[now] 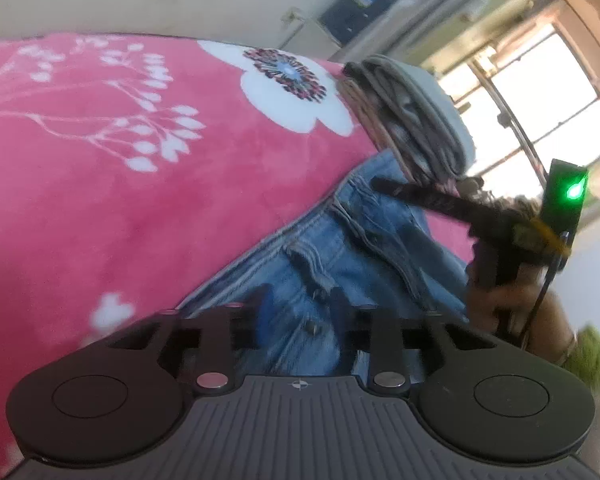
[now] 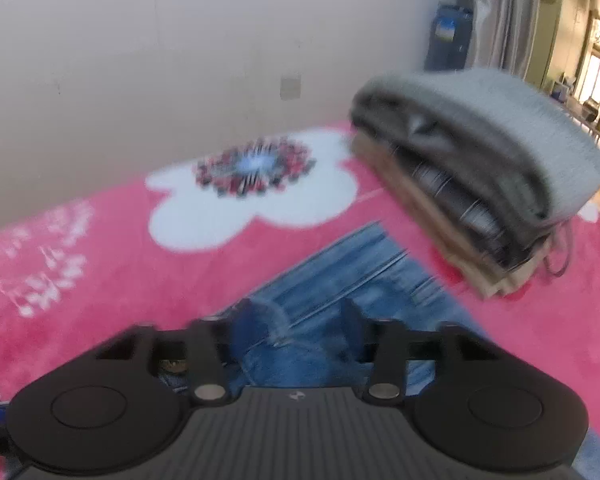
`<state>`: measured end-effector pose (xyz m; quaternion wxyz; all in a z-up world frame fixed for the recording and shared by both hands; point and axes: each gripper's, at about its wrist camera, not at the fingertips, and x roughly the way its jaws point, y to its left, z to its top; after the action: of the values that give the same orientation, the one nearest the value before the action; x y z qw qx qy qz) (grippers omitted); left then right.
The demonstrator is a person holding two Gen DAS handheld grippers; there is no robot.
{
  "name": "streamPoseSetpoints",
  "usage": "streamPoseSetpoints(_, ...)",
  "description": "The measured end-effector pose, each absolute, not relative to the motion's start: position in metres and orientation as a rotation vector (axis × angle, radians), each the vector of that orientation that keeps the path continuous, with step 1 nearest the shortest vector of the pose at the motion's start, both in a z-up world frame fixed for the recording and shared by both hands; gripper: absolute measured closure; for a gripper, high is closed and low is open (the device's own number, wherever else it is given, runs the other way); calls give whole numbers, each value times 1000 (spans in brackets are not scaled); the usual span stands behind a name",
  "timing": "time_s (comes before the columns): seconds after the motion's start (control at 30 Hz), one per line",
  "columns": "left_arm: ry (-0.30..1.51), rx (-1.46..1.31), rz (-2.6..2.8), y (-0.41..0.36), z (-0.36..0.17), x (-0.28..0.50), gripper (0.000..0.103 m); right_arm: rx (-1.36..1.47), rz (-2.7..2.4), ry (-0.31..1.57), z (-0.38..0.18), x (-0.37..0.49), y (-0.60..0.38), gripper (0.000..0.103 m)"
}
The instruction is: Fold clothes
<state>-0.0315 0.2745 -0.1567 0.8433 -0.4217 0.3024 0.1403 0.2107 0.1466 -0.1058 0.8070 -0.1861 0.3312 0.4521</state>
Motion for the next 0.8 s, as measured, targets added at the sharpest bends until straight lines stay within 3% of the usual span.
streamPoseSetpoints(0.07, 664, -861, 281, 272, -150, -45, 64, -343, 990, 693, -89, 220, 132, 42)
streamPoseSetpoints(0.13, 704, -863, 279, 272, -147, -57, 60, -320, 976, 724, -88, 240, 128, 30)
streamPoseSetpoints(0.23, 791, -906, 304, 276, -156, -69, 59, -299, 939, 793, -95, 275, 129, 22)
streamPoseSetpoints(0.6, 712, -1050, 348, 284, -187, -62, 53, -261, 915, 1046, -141, 346, 156, 22)
streamPoseSetpoints(0.7, 687, -1047, 383, 283, -189, -59, 70, -261, 929, 1056, -145, 344, 160, 35)
streamPoseSetpoints(0.73, 689, -1038, 394, 283, -189, -58, 76, -261, 949, 1055, -144, 343, 161, 51)
streamPoseSetpoints(0.8, 680, -1031, 412, 281, -187, -57, 83, -291, 972, 1029, -138, 335, 164, 68)
